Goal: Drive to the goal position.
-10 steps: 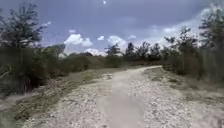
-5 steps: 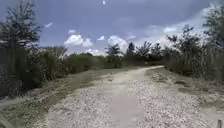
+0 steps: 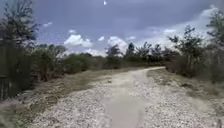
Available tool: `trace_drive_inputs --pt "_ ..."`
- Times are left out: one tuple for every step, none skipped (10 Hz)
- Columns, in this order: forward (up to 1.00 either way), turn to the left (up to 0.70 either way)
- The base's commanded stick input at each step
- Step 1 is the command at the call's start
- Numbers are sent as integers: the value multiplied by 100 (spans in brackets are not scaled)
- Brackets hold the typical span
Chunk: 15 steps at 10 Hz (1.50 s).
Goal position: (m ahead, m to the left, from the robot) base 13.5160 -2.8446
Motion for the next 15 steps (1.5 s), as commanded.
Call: trace_drive_inputs --pt "50 -11" --pt "50 -48" --pt "50 -17" --pt "50 1" --pt "50 1" --pt "50 1" --pt "50 1" --pt "50 1" --pt "50 1" --pt "50 1" --pt "50 1" --pt "50 1" --pt "50 1" --pt "50 1" --pt "50 1"
